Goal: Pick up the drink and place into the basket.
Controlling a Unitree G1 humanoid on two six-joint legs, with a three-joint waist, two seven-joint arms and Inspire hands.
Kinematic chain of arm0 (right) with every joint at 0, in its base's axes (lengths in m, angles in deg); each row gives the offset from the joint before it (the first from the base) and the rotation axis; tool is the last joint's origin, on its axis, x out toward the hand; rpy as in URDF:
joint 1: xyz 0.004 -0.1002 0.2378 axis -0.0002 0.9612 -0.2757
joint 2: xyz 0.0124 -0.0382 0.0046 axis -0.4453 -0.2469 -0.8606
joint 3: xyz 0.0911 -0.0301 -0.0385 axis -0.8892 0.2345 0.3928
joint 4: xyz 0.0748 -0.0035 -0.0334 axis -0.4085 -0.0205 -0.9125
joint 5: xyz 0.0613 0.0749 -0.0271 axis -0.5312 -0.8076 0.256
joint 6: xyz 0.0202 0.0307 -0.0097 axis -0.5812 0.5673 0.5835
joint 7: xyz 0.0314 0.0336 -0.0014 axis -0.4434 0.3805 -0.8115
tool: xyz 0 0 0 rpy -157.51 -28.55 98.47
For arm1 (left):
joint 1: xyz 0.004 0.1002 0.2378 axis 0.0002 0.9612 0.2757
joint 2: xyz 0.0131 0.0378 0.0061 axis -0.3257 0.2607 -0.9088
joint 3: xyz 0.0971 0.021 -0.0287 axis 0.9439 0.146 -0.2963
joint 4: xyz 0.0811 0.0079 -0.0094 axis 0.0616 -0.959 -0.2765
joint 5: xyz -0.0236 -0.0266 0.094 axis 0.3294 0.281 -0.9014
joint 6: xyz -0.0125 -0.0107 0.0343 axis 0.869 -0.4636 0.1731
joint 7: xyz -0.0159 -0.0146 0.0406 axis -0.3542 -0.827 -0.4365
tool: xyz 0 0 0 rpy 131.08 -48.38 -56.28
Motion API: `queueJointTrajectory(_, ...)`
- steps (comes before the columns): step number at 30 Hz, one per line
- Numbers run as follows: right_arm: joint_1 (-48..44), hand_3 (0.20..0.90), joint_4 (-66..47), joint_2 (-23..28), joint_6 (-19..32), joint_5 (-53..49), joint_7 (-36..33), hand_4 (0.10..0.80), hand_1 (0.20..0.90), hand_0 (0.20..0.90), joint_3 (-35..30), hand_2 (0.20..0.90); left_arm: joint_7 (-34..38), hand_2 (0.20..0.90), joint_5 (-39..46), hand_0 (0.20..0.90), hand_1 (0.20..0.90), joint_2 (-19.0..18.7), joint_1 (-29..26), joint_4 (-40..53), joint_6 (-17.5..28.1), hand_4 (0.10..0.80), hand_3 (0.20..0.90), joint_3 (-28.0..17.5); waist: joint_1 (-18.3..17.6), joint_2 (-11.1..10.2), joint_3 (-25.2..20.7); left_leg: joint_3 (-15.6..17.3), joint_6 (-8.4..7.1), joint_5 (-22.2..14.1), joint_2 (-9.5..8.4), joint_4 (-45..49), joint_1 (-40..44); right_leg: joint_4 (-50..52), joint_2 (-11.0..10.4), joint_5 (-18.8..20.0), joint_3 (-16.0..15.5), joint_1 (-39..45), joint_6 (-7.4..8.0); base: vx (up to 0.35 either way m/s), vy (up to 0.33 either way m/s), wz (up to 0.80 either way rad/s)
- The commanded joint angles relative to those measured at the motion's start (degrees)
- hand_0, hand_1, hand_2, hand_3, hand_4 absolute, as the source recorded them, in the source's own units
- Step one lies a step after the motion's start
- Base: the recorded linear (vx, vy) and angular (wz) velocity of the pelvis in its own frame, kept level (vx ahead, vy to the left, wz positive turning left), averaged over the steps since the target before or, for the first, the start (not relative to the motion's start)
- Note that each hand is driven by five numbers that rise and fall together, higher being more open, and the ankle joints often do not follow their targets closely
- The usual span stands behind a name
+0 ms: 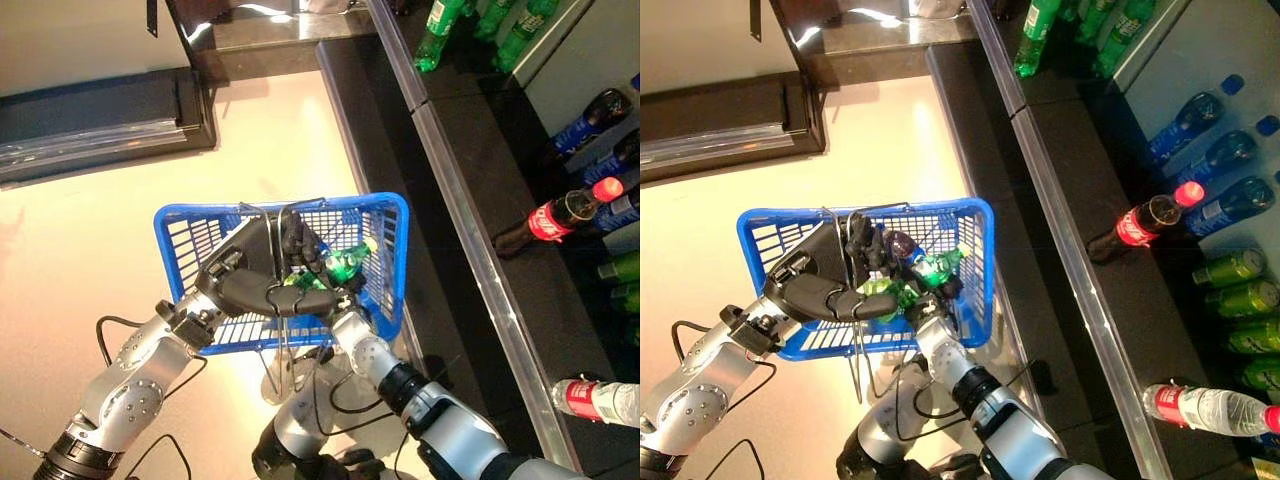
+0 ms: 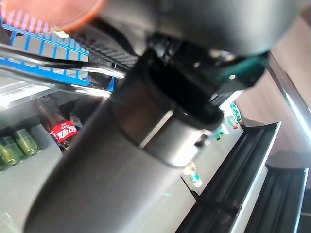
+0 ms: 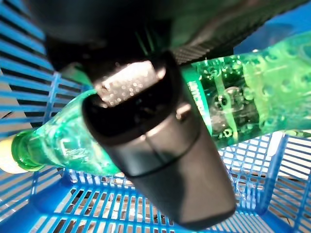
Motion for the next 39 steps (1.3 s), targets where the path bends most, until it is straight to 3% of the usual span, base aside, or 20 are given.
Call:
queueJointTrajectory(1,-8.65,0.244,0.19,-10.68,0.77,-1.68,6.43,0.144,0.338,0.338,2.06,0.338,-1.61,0.300,0.01,0.300,0.300,10.09,-20.39,14.72,14.66,0.100,0.200,-1.57,-2.27,1.55,-10.02,4.00,3.34,3.46,0.21,-2.82,0.70,0.75,4.05,3.74,1.90,0.91,-4.57,0.054,0.002,-0.03)
queueJointTrajectory(2,-9.23,0.277,0.63,-10.74,0.05,-2.16,6.92,0.177,0.366,0.366,1.87,0.366,-0.36,0.300,-1.36,0.300,0.300,10.83,-21.53,14.13,14.56,0.100,0.200,-0.38,-2.44,1.35,-10.12,4.09,3.38,3.45,0.32,-2.87,0.87,0.71,4.09,3.79,2.02,0.97,-4.60,0.048,0.007,-0.03)
queueJointTrajectory(3,-9.40,0.400,0.92,-10.79,-0.29,-2.41,7.30,0.300,0.472,0.472,1.85,0.472,0.34,0.300,-2.01,0.300,0.300,11.20,-22.08,13.80,14.53,0.100,0.200,0.19,-2.59,1.26,-10.20,4.19,3.38,3.44,0.40,-2.87,0.95,0.73,4.10,3.80,2.06,1.01,-4.62,0.061,0.024,-0.03)
queueJointTrajectory(5,-9.34,0.900,1.97,-11.00,-2.07,-3.10,8.80,0.800,0.900,0.900,2.09,0.900,4.18,0.300,-5.24,0.300,0.300,13.19,-24.70,12.06,14.21,0.100,0.200,2.89,-3.64,0.85,-10.91,4.60,3.39,3.42,0.79,-2.93,1.48,0.90,4.14,3.78,2.42,1.12,-4.68,0.091,0.057,-0.06)
queueJointTrajectory(16,-5.10,0.900,-4.04,-10.53,-1.76,0.34,8.66,0.800,0.900,0.900,7.45,0.900,18.79,0.300,-15.94,0.300,0.300,18.53,-30.81,8.07,16.02,0.100,0.200,8.93,-8.19,0.34,-11.80,6.58,3.20,2.81,1.76,-2.35,2.06,1.97,3.65,3.72,4.46,-0.19,-4.30,0.022,0.044,-0.10)
queueJointTrajectory(25,0.50,0.900,-18.96,-6.19,-1.94,7.55,5.24,0.800,0.900,0.900,13.56,0.900,26.19,0.300,-22.68,0.300,0.300,20.90,-30.15,6.85,19.06,0.100,0.200,8.91,-11.68,-0.06,-11.46,8.31,3.17,2.74,2.45,-2.57,2.22,2.96,3.42,3.59,6.08,-2.04,-4.09,-0.029,0.025,-0.12)
queueJointTrajectory(39,8.54,0.900,-34.98,4.08,-5.45,21.27,1.86,0.800,0.900,0.900,13.61,0.900,35.97,0.300,-32.04,0.300,0.300,22.92,-28.57,7.13,23.27,0.100,0.200,6.08,-15.99,-2.79,-11.33,11.43,3.29,2.59,3.83,-3.76,2.99,3.11,4.52,3.65,8.98,-3.81,-3.84,-0.031,0.005,-0.13)
